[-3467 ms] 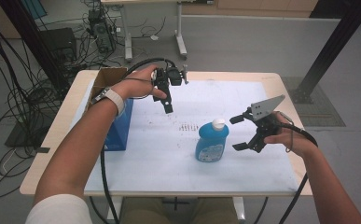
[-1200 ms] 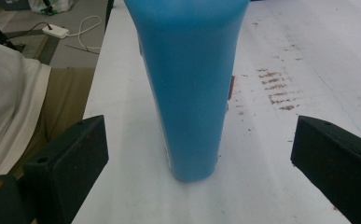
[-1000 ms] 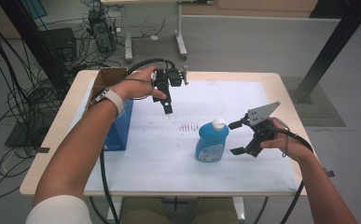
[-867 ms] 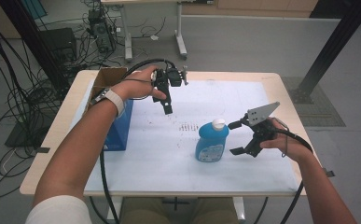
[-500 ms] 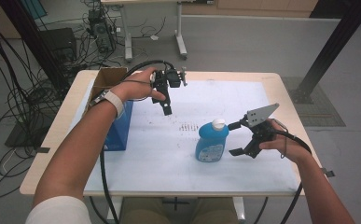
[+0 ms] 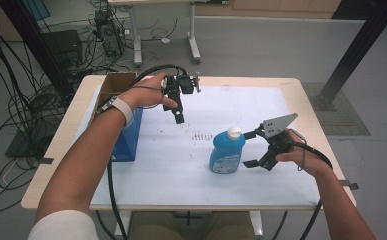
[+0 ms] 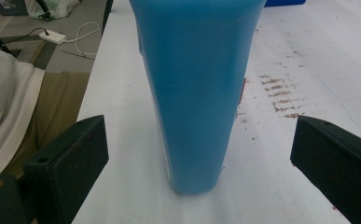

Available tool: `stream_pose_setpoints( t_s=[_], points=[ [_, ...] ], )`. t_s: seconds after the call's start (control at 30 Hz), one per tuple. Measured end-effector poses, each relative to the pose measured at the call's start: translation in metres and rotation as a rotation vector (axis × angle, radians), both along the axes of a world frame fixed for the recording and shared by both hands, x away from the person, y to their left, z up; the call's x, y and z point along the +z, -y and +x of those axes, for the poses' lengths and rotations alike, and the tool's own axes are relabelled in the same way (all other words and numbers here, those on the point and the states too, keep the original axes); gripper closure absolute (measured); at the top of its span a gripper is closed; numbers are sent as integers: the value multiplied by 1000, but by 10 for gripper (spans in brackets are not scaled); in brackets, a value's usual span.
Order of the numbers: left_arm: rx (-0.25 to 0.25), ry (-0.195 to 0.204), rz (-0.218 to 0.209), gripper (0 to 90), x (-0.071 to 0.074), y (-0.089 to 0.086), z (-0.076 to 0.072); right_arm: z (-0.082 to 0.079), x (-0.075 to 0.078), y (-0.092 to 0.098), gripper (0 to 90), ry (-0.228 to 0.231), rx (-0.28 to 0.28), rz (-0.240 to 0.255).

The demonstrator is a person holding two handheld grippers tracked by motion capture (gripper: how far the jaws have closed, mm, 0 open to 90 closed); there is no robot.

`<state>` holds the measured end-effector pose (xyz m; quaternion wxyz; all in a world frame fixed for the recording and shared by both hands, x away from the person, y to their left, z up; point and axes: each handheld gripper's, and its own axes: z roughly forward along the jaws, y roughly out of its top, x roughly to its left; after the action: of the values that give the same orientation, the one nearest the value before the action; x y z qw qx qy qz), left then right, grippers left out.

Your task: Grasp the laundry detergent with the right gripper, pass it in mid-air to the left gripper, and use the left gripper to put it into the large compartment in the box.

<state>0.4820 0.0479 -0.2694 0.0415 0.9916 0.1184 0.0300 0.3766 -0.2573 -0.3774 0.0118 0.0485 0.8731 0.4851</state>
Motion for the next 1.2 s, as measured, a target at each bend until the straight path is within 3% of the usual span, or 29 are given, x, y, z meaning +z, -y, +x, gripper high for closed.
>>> stream_pose_setpoints(
  t_s=[0.3,1.2],
  points=[
    [-1,1,3,76,0,1,0,0,-5,-3,42,-3,-5,22],
    [5,-1,3,76,-1,-1,0,0,-9,-5,33,-5,-6,27]
  ],
)
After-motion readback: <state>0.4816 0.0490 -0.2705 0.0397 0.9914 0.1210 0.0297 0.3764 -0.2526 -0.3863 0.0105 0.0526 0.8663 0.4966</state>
